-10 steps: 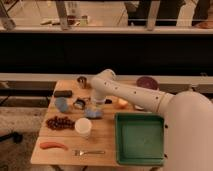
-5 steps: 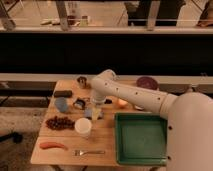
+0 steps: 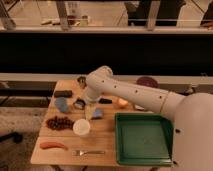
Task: Place sponge in red bowl
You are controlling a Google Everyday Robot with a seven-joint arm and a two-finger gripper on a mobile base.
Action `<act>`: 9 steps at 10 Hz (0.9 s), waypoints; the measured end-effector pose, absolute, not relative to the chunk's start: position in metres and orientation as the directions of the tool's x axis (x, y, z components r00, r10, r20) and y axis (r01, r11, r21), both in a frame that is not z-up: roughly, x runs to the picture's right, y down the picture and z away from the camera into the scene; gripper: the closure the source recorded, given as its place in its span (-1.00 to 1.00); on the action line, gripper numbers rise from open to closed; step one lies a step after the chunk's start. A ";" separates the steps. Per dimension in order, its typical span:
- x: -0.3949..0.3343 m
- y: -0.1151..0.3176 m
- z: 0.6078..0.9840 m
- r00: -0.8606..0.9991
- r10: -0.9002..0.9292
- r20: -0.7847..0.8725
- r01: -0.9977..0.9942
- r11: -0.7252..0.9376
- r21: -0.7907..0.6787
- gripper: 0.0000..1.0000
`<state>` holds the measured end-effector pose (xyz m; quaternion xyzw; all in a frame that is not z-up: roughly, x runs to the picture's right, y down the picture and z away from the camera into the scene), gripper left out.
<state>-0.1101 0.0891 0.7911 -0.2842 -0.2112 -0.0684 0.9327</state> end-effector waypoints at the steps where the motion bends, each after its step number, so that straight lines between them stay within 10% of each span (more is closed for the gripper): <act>1: -0.111 0.087 0.789 0.900 -0.009 0.436 0.252 0.827 -0.502 -0.60; 9: -0.102 0.093 0.823 0.922 -0.014 0.388 0.237 0.810 -0.536 -0.60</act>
